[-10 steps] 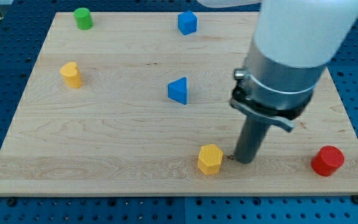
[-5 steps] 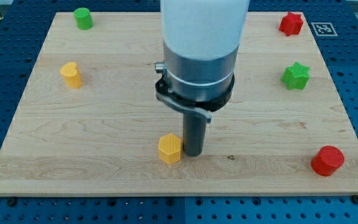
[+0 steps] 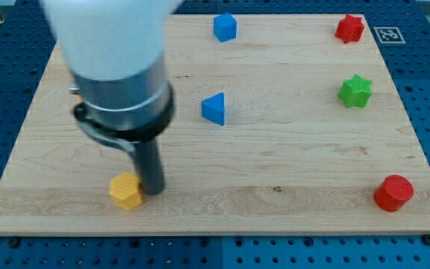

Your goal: Push the yellow hexagon towards bottom left

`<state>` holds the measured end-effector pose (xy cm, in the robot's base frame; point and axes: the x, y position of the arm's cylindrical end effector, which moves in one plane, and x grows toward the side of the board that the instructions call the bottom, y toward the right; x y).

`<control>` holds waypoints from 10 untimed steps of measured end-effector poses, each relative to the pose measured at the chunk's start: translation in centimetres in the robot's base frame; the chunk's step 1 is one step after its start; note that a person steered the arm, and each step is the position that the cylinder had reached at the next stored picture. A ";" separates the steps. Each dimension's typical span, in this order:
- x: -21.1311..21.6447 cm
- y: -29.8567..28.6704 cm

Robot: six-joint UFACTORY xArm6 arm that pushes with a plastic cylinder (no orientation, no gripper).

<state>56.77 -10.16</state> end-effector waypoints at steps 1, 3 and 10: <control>0.0 -4.0; -0.7 -7.5; -1.6 -7.9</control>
